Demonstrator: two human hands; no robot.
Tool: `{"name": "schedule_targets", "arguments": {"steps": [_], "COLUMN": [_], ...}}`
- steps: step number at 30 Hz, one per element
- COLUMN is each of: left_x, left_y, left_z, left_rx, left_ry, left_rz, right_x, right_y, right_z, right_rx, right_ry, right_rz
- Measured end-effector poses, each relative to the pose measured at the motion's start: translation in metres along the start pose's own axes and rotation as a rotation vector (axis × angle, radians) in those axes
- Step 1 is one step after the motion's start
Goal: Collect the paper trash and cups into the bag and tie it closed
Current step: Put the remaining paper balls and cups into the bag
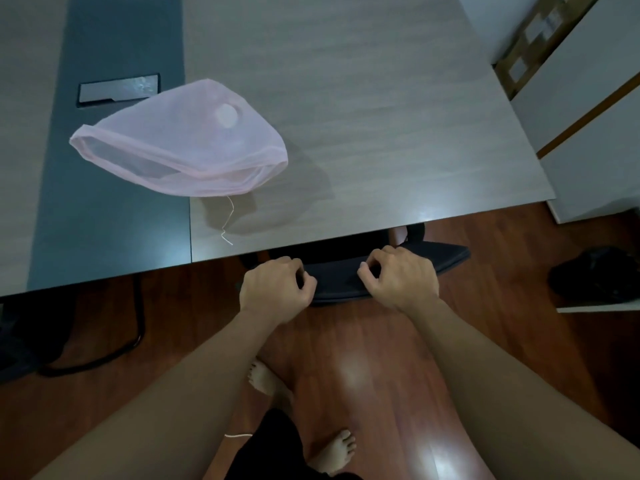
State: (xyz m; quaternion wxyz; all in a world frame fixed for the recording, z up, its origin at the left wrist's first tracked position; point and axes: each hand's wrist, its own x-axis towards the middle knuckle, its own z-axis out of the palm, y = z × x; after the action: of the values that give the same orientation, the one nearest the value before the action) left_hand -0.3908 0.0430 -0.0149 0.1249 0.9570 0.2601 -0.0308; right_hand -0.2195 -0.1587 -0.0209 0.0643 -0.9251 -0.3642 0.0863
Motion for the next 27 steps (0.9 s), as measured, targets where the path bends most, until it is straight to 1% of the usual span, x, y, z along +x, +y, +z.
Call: {"name": "schedule_targets", "arguments": {"steps": [6, 10, 14, 18, 20, 22, 24, 27], "left_x": [0.009, 0.010, 0.008, 0.008, 0.010, 0.014, 0.017, 0.018], "left_y": [0.008, 0.008, 0.006, 0.008, 0.008, 0.003, -0.012, -0.057], "left_z": [0.004, 0.004, 0.005, -0.005, -0.015, -0.030, -0.047, -0.072], "left_rx": [-0.016, -0.015, -0.029, -0.068, -0.187, -0.446, -0.693, -0.854], "left_ry": [-0.036, -0.033, -0.035, -0.157, -0.255, -0.323, -0.295, -0.232], "left_rz": [-0.021, -0.016, -0.015, -0.023, -0.030, -0.056, -0.105, -0.246], "right_x": [0.009, 0.009, 0.009, 0.011, 0.010, 0.006, 0.006, 0.016], "right_y": [0.010, 0.008, 0.003, -0.011, -0.023, -0.039, -0.055, -0.079], "right_z": [0.001, -0.004, -0.013, -0.032, -0.044, -0.054, -0.066, -0.084], "right_rx": [0.000, 0.016, 0.016, 0.027, 0.079, 0.125, 0.140, 0.151], "right_ry": [0.041, 0.016, -0.102, -0.271, -0.270, -0.242, -0.228, -0.196], "right_rz": [-0.013, 0.004, 0.032, 0.123, 0.189, 0.223, 0.239, 0.257]}}
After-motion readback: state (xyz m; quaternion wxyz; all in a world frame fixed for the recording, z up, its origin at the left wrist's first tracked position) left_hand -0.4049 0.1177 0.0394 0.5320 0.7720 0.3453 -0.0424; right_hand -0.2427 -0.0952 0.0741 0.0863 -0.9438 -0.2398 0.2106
